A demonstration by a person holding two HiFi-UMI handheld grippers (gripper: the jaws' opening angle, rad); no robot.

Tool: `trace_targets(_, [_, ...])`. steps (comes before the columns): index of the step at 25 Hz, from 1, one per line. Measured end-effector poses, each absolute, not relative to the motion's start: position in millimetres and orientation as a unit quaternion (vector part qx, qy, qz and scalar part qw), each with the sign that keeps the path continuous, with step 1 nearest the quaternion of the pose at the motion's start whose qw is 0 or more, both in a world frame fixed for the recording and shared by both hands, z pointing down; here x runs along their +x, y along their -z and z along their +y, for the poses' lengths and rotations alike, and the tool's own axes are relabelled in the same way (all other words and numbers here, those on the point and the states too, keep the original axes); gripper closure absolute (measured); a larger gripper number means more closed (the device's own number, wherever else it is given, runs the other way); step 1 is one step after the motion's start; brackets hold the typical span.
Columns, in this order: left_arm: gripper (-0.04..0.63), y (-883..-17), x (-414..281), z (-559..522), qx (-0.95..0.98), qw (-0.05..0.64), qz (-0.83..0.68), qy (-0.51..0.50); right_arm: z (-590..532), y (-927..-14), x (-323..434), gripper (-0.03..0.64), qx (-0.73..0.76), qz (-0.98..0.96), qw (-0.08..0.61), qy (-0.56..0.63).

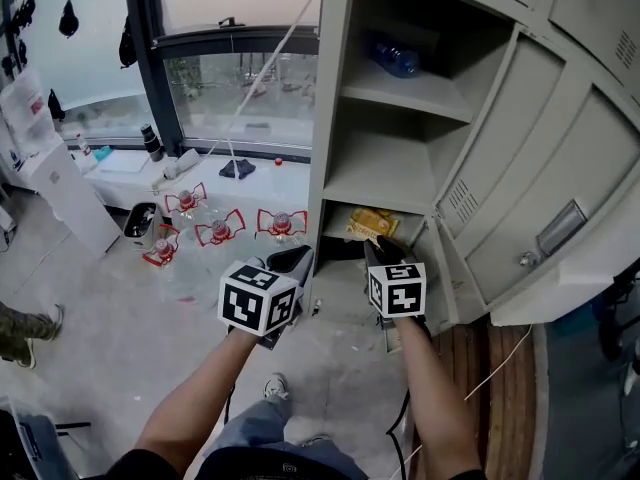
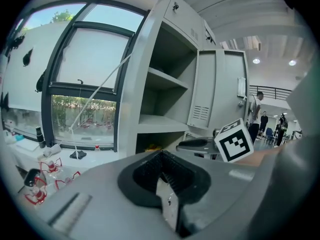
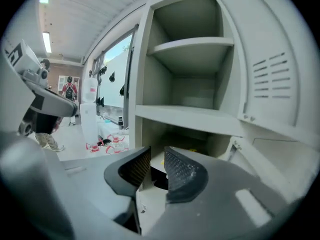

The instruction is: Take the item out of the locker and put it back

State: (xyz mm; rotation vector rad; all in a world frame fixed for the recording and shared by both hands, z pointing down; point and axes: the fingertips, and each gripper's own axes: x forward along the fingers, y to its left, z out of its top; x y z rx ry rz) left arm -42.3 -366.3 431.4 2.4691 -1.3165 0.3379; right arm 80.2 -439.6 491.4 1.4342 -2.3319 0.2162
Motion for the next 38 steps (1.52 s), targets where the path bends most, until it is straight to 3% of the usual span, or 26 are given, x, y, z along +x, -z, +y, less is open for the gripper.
trace_targets(16, [0.594, -366, -31, -286, 0.853, 0.109, -0.497, -0.116, -315, -370, 134, 0.589, 0.542, -0.830, 0.122, -0.051])
trace_targets(25, [0.594, -354, -43, -268, 0.860, 0.110, -0.486, -0.115, -271, -340, 144, 0.592, 0.575, -0.812, 0.083, -0.056])
trace_targets(38, [0.594, -333, -72, -256, 0.871, 0.073, -0.471, -0.120, -239, -319, 119, 0.592, 0.603, -0.791, 0.093, -0.033])
